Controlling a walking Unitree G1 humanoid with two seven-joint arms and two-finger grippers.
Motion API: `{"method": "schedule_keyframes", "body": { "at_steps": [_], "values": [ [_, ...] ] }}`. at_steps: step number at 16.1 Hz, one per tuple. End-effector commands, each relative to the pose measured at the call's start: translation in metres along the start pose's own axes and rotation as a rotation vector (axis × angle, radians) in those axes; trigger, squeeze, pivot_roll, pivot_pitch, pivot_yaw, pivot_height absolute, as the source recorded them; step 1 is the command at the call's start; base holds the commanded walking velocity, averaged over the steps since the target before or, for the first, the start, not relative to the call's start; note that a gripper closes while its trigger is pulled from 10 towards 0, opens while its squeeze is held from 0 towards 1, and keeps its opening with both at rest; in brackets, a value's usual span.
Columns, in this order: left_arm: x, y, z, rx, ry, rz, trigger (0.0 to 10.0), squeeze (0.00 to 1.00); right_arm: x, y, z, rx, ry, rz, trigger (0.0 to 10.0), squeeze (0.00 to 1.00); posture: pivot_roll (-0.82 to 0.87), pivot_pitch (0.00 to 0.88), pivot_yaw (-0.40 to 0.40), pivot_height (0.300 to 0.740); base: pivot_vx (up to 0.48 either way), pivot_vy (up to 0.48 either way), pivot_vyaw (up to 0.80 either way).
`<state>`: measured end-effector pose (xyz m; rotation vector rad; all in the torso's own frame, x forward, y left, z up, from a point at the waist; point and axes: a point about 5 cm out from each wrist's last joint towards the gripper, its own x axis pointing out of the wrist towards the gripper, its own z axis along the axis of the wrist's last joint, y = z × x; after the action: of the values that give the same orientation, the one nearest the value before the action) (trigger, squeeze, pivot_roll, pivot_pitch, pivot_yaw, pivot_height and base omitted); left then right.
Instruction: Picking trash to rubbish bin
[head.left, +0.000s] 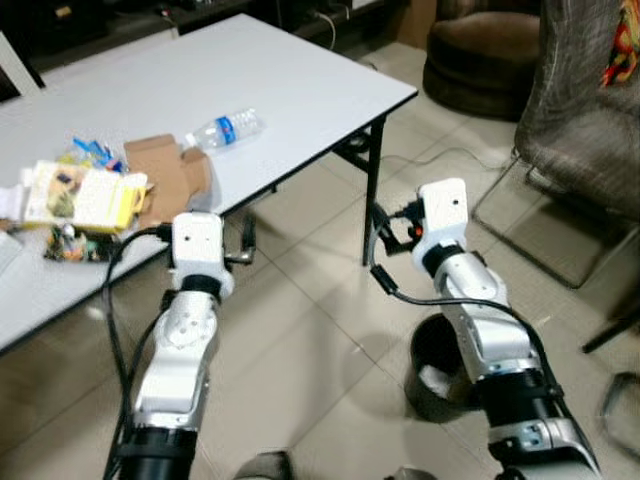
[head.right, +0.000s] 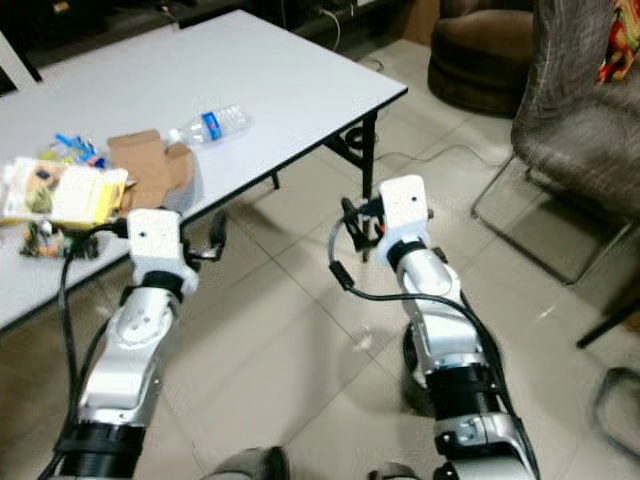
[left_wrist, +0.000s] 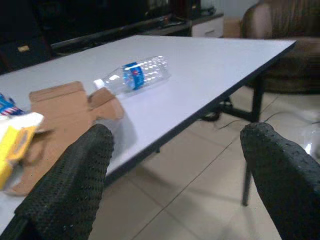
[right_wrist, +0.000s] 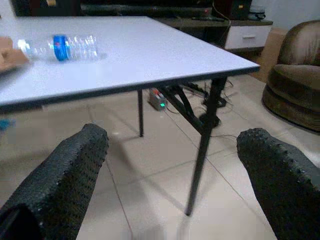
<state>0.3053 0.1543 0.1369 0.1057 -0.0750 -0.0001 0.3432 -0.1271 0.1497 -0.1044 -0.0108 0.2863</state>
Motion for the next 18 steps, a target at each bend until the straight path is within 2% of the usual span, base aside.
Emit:
{"method": "schedule_keyframes", "body": {
  "at_steps": [1,2,3,6,9,11,13,14,17,18],
  "values": [
    [0.003,0.003,0.002,0.011,-0.01,0.021,10.0,0.0,0.005,0.004,0.009,0.011,-0.028,0.027,10.0,0.0,-0.14,0.102,0.008,0.74,0.0,0.0,0.0],
    [0.006,0.004,0.003,-0.01,-0.024,0.063,10.0,0.0,0.011,0.007,0.016,-0.017,-0.038,0.077,10.0,0.0,-0.14,0.079,-0.055,0.74,0.0,0.0,0.0],
    [0.006,0.004,0.003,-0.021,-0.03,0.081,10.0,0.0,0.013,0.009,0.019,-0.029,-0.043,0.098,10.0,0.0,-0.14,0.079,-0.055,0.74,0.0,0.0,0.0],
    [0.008,0.001,0.003,-0.065,-0.054,0.151,10.0,0.0,0.023,0.01,0.029,-0.087,-0.056,0.174,10.0,0.0,-0.13,0.036,-0.138,0.74,0.0,0.0,0.0],
    [0.007,-0.004,0.0,-0.093,-0.059,0.172,10.0,0.0,0.03,0.014,0.038,-0.101,-0.082,0.215,10.0,0.0,-0.13,0.019,-0.165,0.74,0.0,0.0,0.0],
    [0.004,-0.008,-0.003,-0.1,-0.057,0.17,10.0,0.0,0.031,0.016,0.039,-0.113,-0.087,0.226,10.0,0.0,-0.14,0.007,-0.172,0.74,0.0,0.0,0.0],
    [0.003,-0.009,-0.006,-0.088,-0.05,0.145,10.0,0.0,0.034,0.027,0.047,-0.1,-0.113,0.253,10.0,0.0,-0.14,0.027,-0.179,0.74,0.0,0.0,0.0],
    [0.003,-0.009,-0.006,-0.083,-0.051,0.146,10.0,0.0,0.035,0.031,0.042,-0.094,-0.103,0.268,10.0,0.0,-0.13,0.042,-0.172,0.74,0.0,0.0,0.0],
    [-0.011,-0.01,-0.011,-0.07,-0.027,0.128,10.0,0.0,0.028,0.041,0.032,-0.042,-0.096,0.271,10.0,0.0,-0.1,0.096,-0.146,0.74,0.0,0.0,0.0],
    [-0.018,-0.007,-0.015,-0.053,-0.004,0.106,10.0,0.0,0.024,0.047,0.026,-0.028,-0.089,0.271,10.0,0.0,-0.09,0.126,-0.099,0.74,0.0,0.0,0.0]
  ]
}}
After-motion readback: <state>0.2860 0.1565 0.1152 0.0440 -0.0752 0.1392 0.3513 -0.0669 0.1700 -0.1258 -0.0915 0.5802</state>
